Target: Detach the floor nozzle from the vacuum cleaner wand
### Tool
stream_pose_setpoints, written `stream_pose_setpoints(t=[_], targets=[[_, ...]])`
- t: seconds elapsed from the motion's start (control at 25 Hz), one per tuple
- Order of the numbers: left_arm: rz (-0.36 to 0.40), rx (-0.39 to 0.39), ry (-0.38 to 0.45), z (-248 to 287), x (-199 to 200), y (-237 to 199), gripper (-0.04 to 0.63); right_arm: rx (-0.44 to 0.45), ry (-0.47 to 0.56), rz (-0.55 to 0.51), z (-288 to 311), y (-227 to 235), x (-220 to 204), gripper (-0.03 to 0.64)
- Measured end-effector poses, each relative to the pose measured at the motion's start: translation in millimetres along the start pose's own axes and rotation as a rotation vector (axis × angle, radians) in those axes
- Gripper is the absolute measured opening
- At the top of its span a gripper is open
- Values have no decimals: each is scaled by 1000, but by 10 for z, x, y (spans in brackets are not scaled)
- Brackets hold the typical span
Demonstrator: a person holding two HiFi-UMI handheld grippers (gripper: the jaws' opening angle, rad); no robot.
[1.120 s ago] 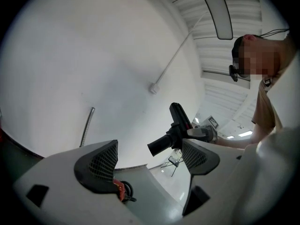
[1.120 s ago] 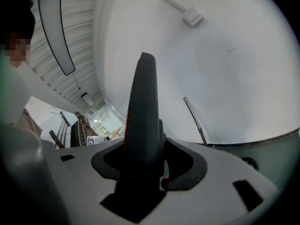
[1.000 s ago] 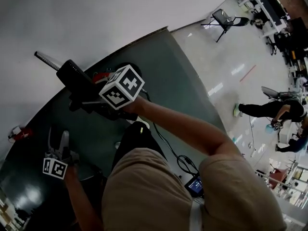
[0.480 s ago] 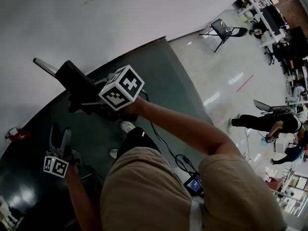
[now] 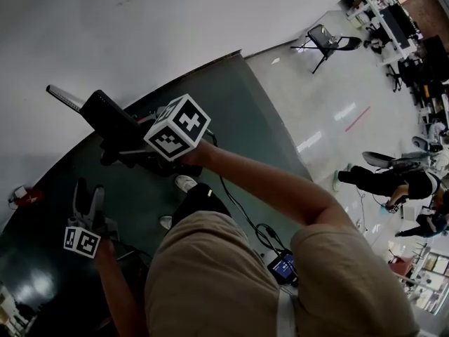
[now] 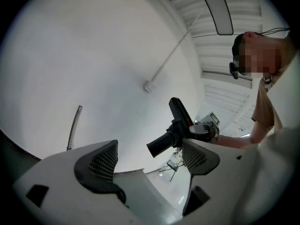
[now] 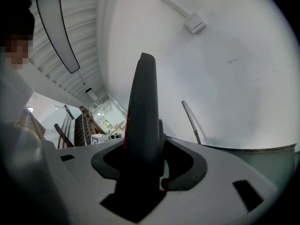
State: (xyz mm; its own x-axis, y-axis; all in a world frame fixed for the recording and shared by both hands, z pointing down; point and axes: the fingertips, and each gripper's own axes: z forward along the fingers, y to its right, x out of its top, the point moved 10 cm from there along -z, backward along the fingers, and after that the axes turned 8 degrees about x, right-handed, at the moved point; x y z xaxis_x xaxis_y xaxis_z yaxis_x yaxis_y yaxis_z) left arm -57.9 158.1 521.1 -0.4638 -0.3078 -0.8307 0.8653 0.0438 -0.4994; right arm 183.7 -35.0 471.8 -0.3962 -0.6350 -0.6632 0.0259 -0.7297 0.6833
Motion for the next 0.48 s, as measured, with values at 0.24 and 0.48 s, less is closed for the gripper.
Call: stream_pose_setpoints(t=[0.24,0.48], targets=[[9,-5,-18,-40,-1,-29,442,-13,18,-3,-16,-3,-14,227],[30,-13,-16,-102,-15,1,442,-28,38,-5,-83,-15,-98,227]])
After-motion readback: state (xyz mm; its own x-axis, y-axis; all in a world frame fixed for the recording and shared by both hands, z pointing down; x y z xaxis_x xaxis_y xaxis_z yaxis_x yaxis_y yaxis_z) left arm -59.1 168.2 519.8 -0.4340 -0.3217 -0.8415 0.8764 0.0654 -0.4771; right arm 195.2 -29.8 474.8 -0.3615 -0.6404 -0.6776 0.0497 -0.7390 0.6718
